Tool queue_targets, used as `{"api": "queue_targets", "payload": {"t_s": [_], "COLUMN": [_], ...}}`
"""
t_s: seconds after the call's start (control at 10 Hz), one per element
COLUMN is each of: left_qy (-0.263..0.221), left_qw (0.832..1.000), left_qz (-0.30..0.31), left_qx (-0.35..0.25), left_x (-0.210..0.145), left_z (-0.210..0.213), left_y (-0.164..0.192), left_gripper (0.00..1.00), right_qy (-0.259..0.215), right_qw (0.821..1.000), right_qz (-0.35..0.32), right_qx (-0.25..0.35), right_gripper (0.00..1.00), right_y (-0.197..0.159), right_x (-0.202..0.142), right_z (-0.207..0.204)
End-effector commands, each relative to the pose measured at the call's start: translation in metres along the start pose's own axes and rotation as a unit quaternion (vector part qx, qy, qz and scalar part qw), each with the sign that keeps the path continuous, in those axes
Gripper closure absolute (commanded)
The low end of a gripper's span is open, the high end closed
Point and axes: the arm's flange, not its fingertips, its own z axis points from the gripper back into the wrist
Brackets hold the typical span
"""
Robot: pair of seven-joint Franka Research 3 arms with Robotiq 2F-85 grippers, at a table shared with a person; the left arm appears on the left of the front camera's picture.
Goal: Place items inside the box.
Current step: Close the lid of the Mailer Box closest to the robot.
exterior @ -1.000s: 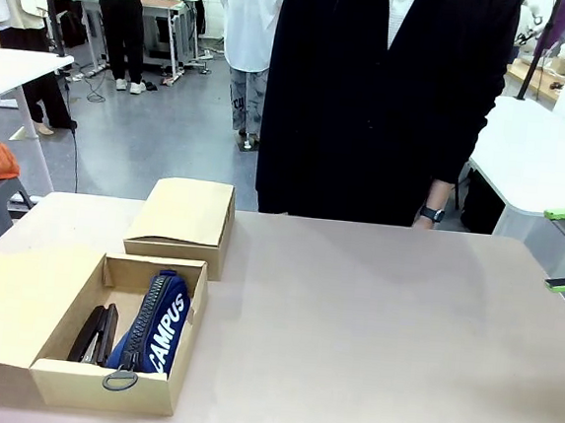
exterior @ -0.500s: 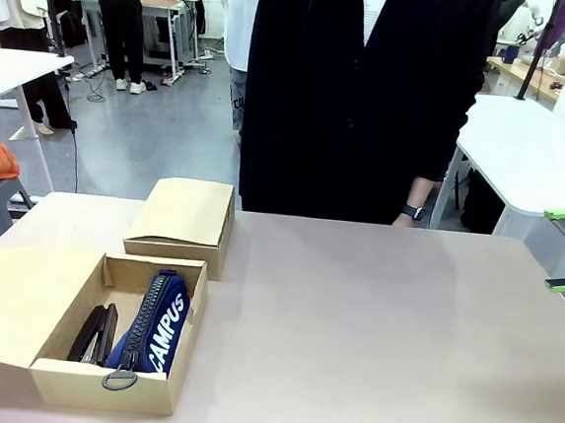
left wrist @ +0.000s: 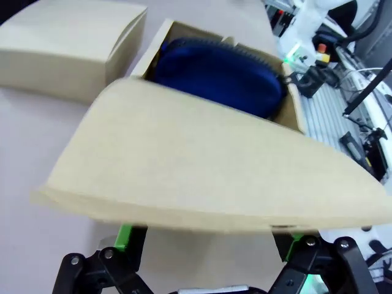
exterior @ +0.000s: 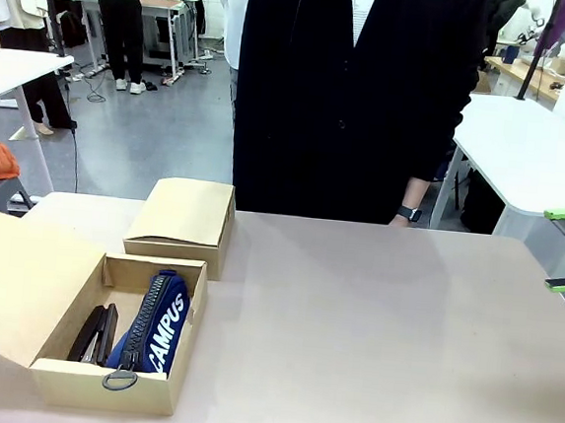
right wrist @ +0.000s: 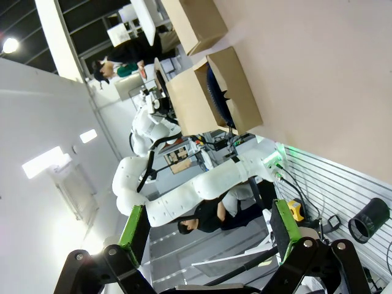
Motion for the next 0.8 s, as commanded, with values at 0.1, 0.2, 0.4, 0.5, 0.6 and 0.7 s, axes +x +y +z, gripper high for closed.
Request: {"api": "queue_targets", "payload": {"t_s": [0.1,0.2,0.4,0.5,0.6,0.7], "left_qy": [-0.064,-0.077,-0.105,-0.108,-0.109,-0.109], "left_qw": [0.996,0.994,0.989,0.985,0.985,0.985], "left_qz": [-0.053,-0.074,-0.099,-0.116,-0.121,-0.120], "left_qx": [-0.011,-0.017,-0.047,-0.063,-0.053,-0.051], "left_x": [0.034,0.049,0.082,0.101,0.110,0.118], "left_z": [-0.008,-0.012,-0.029,-0.050,-0.067,-0.094], "left_y": [-0.037,-0.049,-0.072,-0.084,-0.085,-0.084], "left_gripper": [0.00,0.00,0.00,0.00,0.00,0.00], "right_qy": [0.000,0.000,0.000,0.000,0.000,0.000], "right_qw": [1.000,1.000,1.000,1.000,1.000,1.000], "right_qz": [0.010,0.010,0.010,0.010,0.010,0.010], "right_qx": [0.013,0.013,0.013,0.013,0.013,0.013], "right_gripper": [0.00,0.00,0.00,0.00,0.00,0.00], "right_y": [0.002,0.002,0.002,0.002,0.002,0.002], "right_x": [0.001,0.001,0.001,0.001,0.001,0.001], "right_z": [0.000,0.000,0.000,0.000,0.000,0.000]}}
